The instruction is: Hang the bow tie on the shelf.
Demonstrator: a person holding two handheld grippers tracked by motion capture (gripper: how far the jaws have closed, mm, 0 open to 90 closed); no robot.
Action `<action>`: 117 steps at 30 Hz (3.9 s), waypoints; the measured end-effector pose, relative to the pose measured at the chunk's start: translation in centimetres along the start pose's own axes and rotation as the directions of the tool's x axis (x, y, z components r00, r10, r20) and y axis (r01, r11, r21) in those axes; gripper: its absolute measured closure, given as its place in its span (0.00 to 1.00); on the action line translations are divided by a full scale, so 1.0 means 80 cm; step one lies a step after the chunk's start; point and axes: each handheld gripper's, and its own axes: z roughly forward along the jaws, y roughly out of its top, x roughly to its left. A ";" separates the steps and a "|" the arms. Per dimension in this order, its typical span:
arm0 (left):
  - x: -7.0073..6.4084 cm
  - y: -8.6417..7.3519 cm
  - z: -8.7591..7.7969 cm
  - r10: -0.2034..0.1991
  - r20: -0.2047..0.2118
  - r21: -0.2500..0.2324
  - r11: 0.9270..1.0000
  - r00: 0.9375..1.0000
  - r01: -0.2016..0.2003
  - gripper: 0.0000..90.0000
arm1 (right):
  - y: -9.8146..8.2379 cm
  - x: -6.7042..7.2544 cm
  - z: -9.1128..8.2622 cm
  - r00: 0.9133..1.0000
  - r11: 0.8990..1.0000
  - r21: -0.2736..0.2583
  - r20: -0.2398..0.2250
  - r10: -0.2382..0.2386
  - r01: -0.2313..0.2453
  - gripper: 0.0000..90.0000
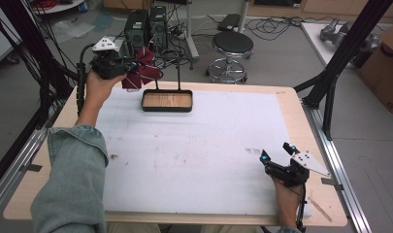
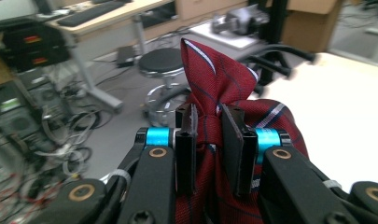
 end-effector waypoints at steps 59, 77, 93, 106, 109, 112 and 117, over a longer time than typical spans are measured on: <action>-0.014 -0.085 0.047 -0.043 -0.143 0.062 0.997 0.989 0.052 0.69 | 0.000 0.001 0.001 1.000 1.000 0.007 -0.004 -0.001 0.001 0.12; -0.051 -0.078 -0.048 -0.088 -0.117 -0.102 0.992 0.989 0.076 0.48 | 0.002 -0.001 0.002 1.000 1.000 -0.004 0.003 0.017 -0.017 0.12; -0.094 -0.116 -0.149 -0.133 -0.121 -0.200 0.974 0.984 0.107 0.34 | 0.002 0.001 0.002 1.000 1.000 -0.001 0.001 0.003 -0.003 0.11; -0.127 -0.181 -0.190 -0.155 -0.164 -0.180 0.976 0.974 0.125 0.27 | 0.002 0.000 0.001 1.000 1.000 -0.001 -0.002 0.003 -0.003 0.11; -0.133 -0.193 -0.196 -0.154 -0.168 -0.173 0.977 0.974 0.124 0.26 | 0.002 0.000 0.002 1.000 1.000 0.000 -0.001 0.003 -0.003 0.12; -0.138 -0.203 -0.203 -0.157 -0.171 -0.171 0.977 0.973 0.128 0.25 | 0.002 0.000 0.002 1.000 1.000 0.001 -0.002 0.003 -0.003 0.11; -0.150 -0.226 -0.214 -0.159 -0.183 -0.163 0.978 0.970 0.130 0.25 | 0.002 0.001 0.002 1.000 1.000 0.001 -0.002 0.003 -0.003 0.11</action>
